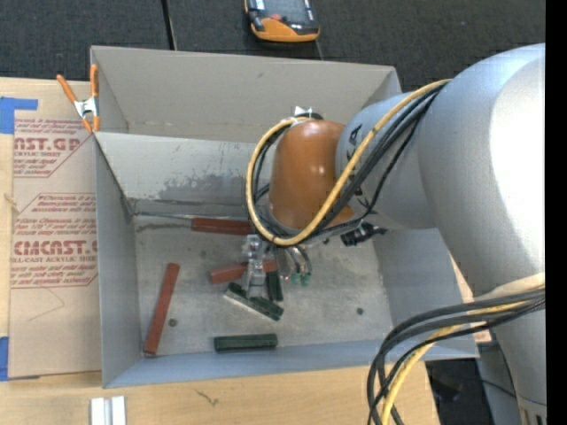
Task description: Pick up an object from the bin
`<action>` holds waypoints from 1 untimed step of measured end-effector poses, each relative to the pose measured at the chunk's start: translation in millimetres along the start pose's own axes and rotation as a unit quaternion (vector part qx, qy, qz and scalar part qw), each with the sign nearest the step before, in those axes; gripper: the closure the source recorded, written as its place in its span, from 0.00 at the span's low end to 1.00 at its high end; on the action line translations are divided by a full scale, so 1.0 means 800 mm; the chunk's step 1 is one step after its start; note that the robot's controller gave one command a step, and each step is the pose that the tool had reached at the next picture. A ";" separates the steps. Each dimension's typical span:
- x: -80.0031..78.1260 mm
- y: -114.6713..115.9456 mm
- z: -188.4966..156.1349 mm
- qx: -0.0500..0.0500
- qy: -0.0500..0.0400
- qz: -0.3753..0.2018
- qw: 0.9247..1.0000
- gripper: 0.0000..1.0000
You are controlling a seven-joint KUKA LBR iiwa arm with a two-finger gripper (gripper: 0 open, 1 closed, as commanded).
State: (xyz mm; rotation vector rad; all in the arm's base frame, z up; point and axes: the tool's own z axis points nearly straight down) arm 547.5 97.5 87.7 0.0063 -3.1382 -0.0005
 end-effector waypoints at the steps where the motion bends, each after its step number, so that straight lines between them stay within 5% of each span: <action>1: 0.000 0.000 -0.018 0.000 0.001 0.000 1.000 1.00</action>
Offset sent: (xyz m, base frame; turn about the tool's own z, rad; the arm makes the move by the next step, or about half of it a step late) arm 0.0000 0.0001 0.0490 0.0000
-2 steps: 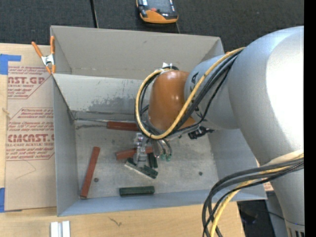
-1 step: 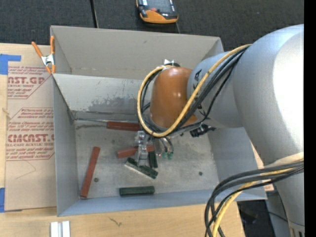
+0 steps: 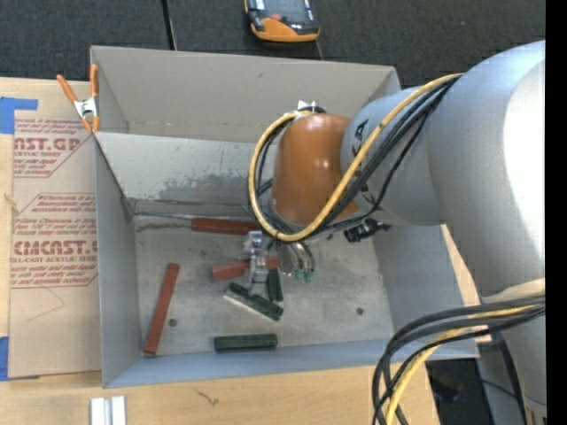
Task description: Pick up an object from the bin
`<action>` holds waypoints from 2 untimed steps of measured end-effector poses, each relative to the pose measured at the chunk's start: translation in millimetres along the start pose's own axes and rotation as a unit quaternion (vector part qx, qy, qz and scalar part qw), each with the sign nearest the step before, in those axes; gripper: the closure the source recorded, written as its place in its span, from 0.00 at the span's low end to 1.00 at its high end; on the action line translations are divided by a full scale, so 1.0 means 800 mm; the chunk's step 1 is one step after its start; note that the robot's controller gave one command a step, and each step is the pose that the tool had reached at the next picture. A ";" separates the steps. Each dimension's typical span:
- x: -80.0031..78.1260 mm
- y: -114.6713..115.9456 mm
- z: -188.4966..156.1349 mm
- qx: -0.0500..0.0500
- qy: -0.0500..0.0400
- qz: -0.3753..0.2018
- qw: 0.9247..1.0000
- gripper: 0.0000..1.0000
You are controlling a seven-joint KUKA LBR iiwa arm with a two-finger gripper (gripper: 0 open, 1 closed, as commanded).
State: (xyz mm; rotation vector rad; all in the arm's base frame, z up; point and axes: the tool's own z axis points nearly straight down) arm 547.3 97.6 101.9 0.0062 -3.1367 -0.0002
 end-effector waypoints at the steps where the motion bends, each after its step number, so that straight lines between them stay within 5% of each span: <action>1: -0.001 0.000 -0.022 0.000 -0.002 0.000 1.000 1.00; 2: -0.001 0.001 -0.037 -0.001 -0.003 0.000 1.000 1.00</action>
Offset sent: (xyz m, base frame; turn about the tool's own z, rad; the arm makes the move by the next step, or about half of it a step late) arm -0.0003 0.0000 0.0593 0.0000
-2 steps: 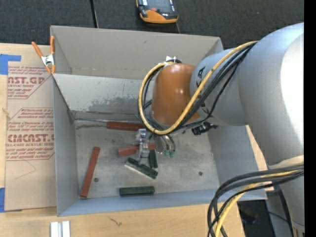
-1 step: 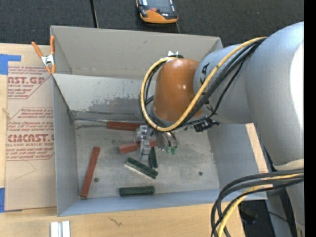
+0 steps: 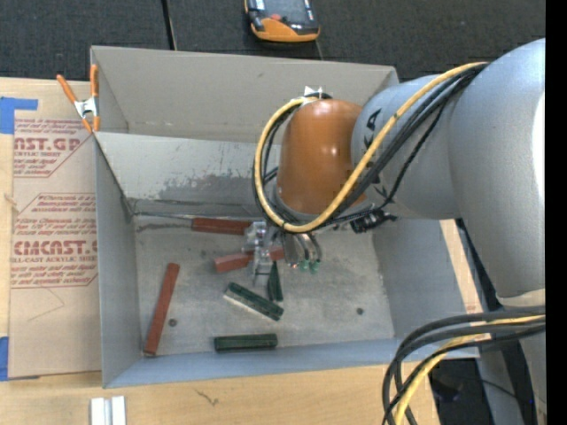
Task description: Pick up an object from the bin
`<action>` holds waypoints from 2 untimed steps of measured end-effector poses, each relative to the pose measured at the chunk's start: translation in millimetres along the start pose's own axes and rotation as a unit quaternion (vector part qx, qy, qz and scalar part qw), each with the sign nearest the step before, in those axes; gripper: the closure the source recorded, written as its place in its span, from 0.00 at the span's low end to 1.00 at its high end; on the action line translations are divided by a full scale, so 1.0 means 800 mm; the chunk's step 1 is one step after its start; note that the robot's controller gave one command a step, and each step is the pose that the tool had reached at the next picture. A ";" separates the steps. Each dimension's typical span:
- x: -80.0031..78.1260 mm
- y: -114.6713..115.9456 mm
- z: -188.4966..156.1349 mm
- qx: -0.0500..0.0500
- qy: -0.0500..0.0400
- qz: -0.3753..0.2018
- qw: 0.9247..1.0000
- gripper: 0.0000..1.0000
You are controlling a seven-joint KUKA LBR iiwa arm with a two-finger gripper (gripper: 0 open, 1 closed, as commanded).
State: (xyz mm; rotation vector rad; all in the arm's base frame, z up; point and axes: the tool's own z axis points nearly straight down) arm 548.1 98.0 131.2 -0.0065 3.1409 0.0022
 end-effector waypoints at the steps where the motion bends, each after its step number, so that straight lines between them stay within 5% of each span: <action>1: 0.000 0.000 -0.012 0.000 -0.001 0.000 1.000 1.00; 2: 0.000 0.000 -0.020 0.000 -0.001 0.000 1.000 1.00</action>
Offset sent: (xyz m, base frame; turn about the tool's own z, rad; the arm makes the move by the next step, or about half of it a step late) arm 0.0000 0.0001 0.0310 0.0000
